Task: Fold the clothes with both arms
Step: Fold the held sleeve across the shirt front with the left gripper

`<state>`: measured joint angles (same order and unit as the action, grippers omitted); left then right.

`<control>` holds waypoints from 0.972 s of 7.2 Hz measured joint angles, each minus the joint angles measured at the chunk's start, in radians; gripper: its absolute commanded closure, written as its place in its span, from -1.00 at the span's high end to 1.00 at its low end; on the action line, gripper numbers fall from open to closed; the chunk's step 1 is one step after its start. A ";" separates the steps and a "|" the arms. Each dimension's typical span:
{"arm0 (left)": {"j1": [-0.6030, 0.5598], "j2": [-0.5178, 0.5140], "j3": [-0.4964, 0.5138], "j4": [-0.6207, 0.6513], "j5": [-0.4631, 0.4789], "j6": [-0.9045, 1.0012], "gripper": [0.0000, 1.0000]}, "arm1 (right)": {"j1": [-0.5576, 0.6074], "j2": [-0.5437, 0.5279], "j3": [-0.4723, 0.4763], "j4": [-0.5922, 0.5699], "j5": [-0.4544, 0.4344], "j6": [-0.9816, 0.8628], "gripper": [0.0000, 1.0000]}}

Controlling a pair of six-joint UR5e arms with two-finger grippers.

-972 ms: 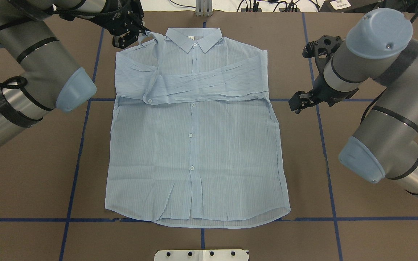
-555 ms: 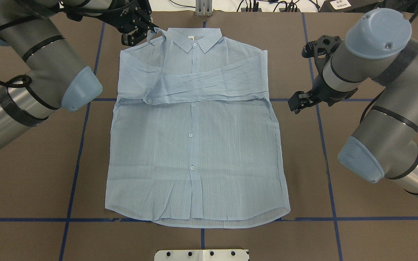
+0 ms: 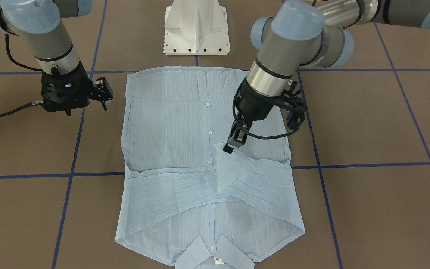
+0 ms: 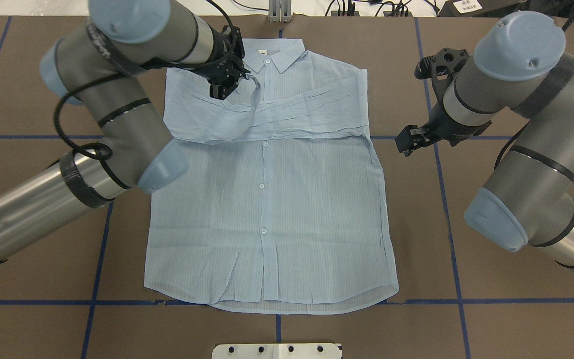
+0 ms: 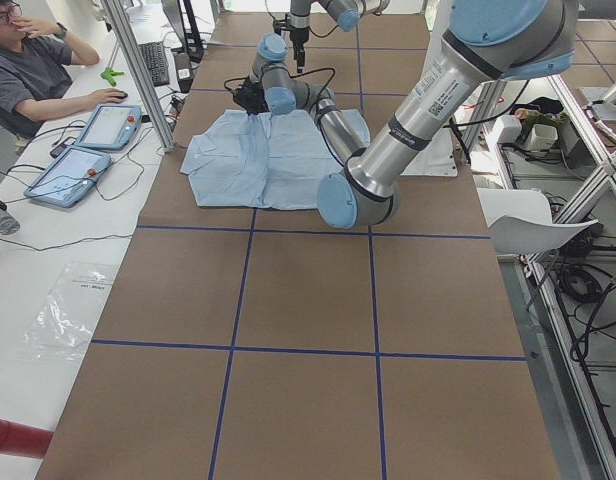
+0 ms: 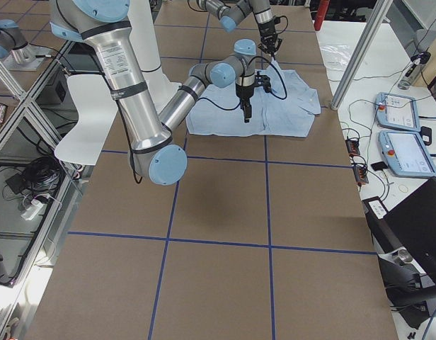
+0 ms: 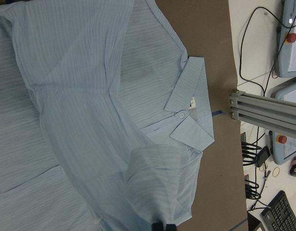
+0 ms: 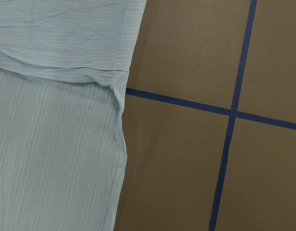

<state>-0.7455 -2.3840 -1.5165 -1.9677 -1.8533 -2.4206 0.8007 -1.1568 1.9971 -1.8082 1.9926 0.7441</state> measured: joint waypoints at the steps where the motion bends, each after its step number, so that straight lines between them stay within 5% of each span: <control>1: 0.049 -0.052 0.097 -0.031 0.049 0.001 -1.00 | 0.000 0.000 0.000 0.000 0.000 0.001 1.00; 2: 0.094 -0.103 0.186 -0.056 0.096 0.001 -0.95 | 0.000 0.000 0.000 0.000 0.000 0.002 1.00; 3: 0.141 -0.149 0.270 -0.092 0.141 0.000 0.98 | 0.000 0.000 0.000 0.000 0.000 0.002 1.00; 5: 0.209 -0.219 0.398 -0.201 0.212 0.082 1.00 | -0.003 0.001 -0.002 0.001 -0.001 0.004 1.00; 7: 0.231 -0.219 0.407 -0.260 0.225 0.234 1.00 | -0.006 0.004 0.000 0.011 -0.002 0.009 1.00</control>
<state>-0.5141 -2.6034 -1.1100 -2.2274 -1.6287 -2.1868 0.7948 -1.1526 1.9970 -1.7977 1.9908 0.7528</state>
